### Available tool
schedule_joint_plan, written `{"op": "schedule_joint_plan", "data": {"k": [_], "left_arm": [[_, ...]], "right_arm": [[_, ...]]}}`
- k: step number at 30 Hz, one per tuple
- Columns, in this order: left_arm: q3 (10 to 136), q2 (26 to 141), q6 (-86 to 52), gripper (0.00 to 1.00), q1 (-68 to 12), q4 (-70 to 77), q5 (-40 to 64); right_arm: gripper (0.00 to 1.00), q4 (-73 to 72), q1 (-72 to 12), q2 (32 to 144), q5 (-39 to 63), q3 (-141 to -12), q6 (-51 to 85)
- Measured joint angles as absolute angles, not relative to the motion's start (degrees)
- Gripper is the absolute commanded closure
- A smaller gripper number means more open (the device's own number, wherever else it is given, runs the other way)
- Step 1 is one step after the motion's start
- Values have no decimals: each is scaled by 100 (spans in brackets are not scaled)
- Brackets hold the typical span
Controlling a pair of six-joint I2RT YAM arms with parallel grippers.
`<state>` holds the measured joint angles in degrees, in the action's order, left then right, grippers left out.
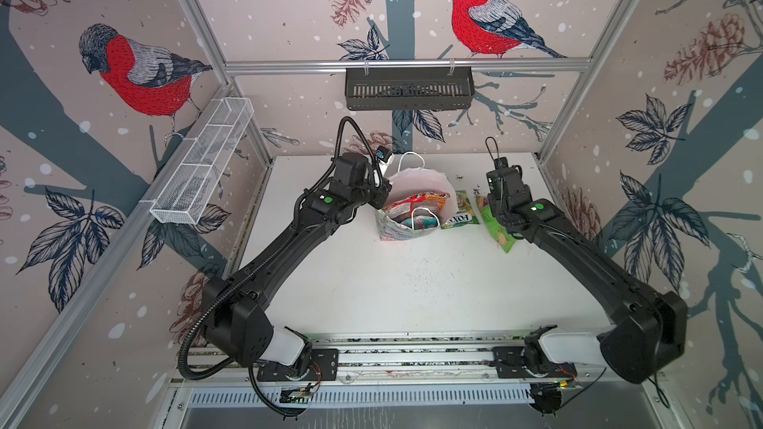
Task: Take the snacks out of the paper bag
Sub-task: Place the snack at the middle-right of the table.
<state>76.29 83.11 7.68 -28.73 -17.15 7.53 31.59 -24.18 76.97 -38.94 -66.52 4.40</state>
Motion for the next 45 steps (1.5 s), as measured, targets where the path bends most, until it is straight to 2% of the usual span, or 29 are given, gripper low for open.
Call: {"op": "schedule_joint_plan", "data": {"k": [7, 16, 20, 25, 30, 33, 38, 40, 45], "left_arm": [[7623, 8305, 766, 100, -2875, -1719, 753], [7614, 8305, 766, 100, -2875, -1717, 753], [7614, 8305, 768, 100, -2875, -1717, 753], [7614, 8305, 768, 100, -2875, -1717, 749], [7614, 8305, 768, 100, -2875, -1717, 749], [7616, 8315, 768, 100, -2875, -1717, 753], [7616, 8318, 768, 100, -2875, -1712, 753], [7616, 8315, 768, 100, -2875, -1712, 755], [7616, 8296, 768, 100, -2875, -1715, 753]], "right_arm": [[100, 3430, -2405, 7767, -3750, -6501, 751], [100, 3896, -2563, 8025, -4407, -6490, 1055], [100, 3896, -2657, 8184, -4392, -6504, 1072], [100, 3879, -2770, 8134, -3269, -6506, 1076], [91, 3822, -2779, 7686, -2088, -6462, 1184], [88, 3758, -2779, 7570, -1627, -6445, 1184], [92, 3675, -2762, 7564, -1168, -6302, 1216], [98, 3625, -2757, 7603, -1094, -6248, 1216], [100, 3590, -2709, 7500, -1175, -6184, 1256]]}}
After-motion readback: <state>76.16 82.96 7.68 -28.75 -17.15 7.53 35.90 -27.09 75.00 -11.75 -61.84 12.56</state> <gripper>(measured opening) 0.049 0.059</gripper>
